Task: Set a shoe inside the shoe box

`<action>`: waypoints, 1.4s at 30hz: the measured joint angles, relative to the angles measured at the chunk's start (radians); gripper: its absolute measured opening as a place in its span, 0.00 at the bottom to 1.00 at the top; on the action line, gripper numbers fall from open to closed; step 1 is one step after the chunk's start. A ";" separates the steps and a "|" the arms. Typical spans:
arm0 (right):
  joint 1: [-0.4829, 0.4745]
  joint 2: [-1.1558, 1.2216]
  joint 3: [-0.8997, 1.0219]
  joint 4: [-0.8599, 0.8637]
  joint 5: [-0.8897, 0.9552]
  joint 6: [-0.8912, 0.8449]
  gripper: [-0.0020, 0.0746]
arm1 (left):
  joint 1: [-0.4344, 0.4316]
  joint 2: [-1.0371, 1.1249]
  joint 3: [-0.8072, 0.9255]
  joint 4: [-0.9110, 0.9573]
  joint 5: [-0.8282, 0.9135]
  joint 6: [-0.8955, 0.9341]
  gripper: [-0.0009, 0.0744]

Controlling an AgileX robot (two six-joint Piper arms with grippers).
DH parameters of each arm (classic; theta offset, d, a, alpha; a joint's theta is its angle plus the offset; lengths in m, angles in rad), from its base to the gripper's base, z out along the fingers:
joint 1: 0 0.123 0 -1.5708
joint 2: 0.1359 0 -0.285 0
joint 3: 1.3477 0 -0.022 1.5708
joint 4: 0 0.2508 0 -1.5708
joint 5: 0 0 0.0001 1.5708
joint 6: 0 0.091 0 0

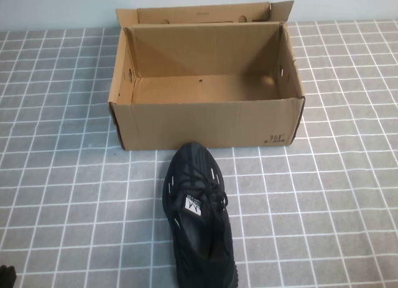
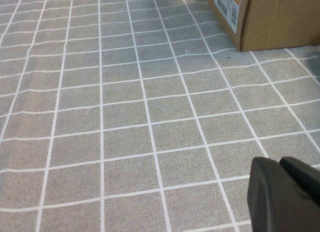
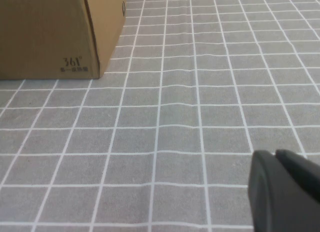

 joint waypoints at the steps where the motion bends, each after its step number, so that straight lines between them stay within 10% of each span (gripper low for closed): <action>1: 0.000 0.000 0.000 0.000 0.000 0.000 0.01 | 0.000 0.000 0.000 0.000 0.000 0.000 0.01; 32: 0.000 0.000 0.000 0.009 -0.016 0.000 0.01 | 0.000 0.000 0.000 0.000 0.000 0.000 0.01; 42: 0.000 0.000 0.000 0.352 -0.129 0.000 0.01 | 0.000 0.000 0.000 0.000 0.000 0.000 0.01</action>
